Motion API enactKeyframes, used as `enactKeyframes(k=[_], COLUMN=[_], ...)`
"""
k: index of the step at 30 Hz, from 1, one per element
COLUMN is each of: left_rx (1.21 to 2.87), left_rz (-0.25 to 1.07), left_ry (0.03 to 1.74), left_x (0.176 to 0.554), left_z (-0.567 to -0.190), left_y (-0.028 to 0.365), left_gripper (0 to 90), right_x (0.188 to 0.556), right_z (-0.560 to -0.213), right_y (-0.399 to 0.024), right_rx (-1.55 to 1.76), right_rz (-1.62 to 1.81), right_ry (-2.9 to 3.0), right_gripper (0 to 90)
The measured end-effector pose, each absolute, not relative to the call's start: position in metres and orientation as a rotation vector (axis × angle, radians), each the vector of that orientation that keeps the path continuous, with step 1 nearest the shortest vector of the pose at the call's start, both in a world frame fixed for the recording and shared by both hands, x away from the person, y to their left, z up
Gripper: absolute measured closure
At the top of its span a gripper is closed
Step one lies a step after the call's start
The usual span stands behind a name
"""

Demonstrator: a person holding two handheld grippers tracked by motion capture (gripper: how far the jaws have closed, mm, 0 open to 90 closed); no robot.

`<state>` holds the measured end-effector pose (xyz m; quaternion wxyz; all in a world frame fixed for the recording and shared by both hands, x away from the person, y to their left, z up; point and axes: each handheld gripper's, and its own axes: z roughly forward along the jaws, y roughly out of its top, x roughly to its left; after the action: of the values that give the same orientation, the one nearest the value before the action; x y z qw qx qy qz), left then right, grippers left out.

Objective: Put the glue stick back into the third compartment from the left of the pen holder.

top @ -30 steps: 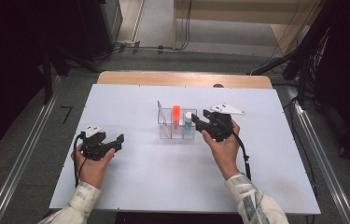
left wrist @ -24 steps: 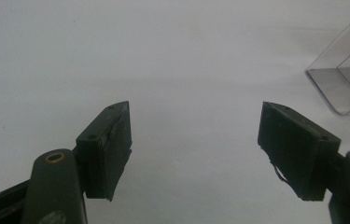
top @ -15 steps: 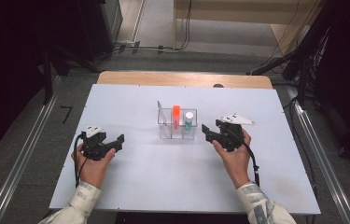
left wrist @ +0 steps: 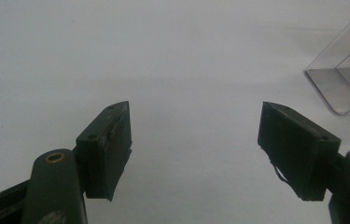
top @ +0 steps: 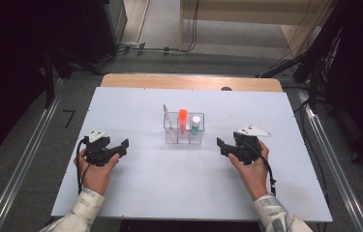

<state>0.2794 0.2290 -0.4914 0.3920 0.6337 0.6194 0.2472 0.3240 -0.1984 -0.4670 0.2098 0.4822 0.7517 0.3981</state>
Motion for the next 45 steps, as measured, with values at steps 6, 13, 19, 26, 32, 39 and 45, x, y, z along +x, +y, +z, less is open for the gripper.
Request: enactKeyframes(k=[6, 13, 19, 26, 32, 39, 45], left_rx=[1.615, 1.614, 1.608, 1.604, 1.608, 1.599, 1.602], left_rz=[0.629, 0.627, 0.627, 0.63, 0.629, 0.629, 0.63], left_ry=[1.576, 1.577, 1.572, 1.575, 1.575, 1.579, 1.579], left_x=[0.28, 0.28, 0.279, 0.279, 0.279, 0.279, 0.279], left_z=[-0.492, -0.492, -0.491, -0.491, -0.491, -0.491, -0.491], left_y=[0.228, 0.229, 0.229, 0.229, 0.229, 0.231, 0.23], left_gripper=[26.1, 26.1, 26.1, 26.1, 26.1, 26.1, 26.1], right_x=[0.318, 0.315, 0.312, 0.307, 0.304, 0.299, 0.297], right_z=[-0.47, -0.472, -0.471, -0.469, -0.469, -0.471, -0.472], right_y=[-0.211, -0.221, -0.233, -0.247, -0.261, -0.275, -0.287], right_rx=[1.356, 1.377, 1.398, 1.418, 1.448, 1.463, 1.487], right_rz=[1.081, 1.065, 1.06, 1.057, 1.043, 1.022, 0.997], right_ry=[2.082, 2.069, 2.054, 2.036, 2.018, 2.011, 1.997], right_gripper=[26.1, 25.3, 24.7, 24.3, 24.2, 24.1, 23.8])
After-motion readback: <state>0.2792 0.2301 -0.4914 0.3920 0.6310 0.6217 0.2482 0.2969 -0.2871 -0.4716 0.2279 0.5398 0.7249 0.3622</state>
